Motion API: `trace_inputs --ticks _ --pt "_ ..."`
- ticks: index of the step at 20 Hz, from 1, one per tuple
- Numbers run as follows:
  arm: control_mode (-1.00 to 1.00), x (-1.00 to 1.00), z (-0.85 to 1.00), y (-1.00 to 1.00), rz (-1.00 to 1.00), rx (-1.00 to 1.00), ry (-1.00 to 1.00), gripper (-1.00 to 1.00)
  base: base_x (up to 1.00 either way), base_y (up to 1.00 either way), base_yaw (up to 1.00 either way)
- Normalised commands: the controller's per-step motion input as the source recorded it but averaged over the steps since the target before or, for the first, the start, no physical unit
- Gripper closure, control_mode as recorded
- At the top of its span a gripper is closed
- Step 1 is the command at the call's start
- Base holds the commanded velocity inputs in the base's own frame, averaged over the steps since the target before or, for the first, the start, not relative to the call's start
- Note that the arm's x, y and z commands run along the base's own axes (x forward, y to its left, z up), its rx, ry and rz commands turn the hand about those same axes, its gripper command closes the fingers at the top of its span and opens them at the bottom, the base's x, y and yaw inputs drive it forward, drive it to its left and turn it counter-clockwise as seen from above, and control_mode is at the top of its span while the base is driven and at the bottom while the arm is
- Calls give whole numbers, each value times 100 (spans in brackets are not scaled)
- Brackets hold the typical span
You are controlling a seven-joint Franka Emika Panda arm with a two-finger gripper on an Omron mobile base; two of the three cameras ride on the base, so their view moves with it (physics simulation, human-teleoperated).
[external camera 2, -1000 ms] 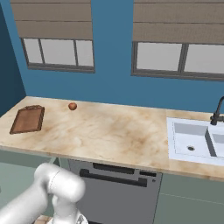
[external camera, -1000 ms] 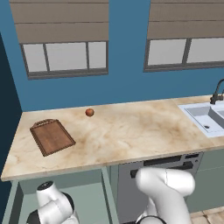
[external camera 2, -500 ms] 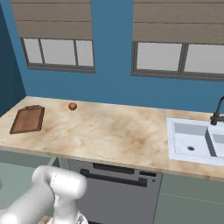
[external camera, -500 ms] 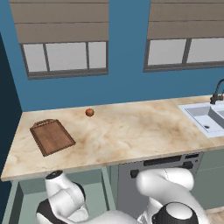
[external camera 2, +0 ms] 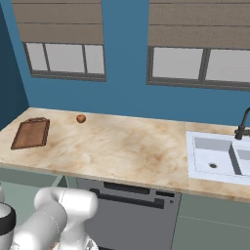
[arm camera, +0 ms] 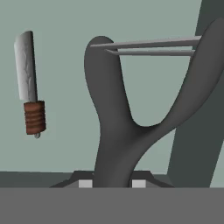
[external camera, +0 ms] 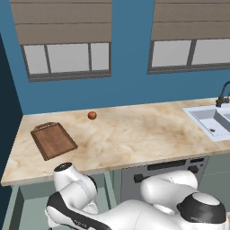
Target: Open the drawer on the left and place the cutting tools on the cutting board.
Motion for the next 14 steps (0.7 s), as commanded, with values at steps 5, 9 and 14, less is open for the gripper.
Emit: trace_inputs --ticks 5,9,14 --pt "-100 3 47 -18 0 0 -3 100 0 0 0" --pt "-100 7 50 -21 0 0 -1 100 0 0 0" --pt "-100 8 37 -6 0 0 -2 100 0 0 0"
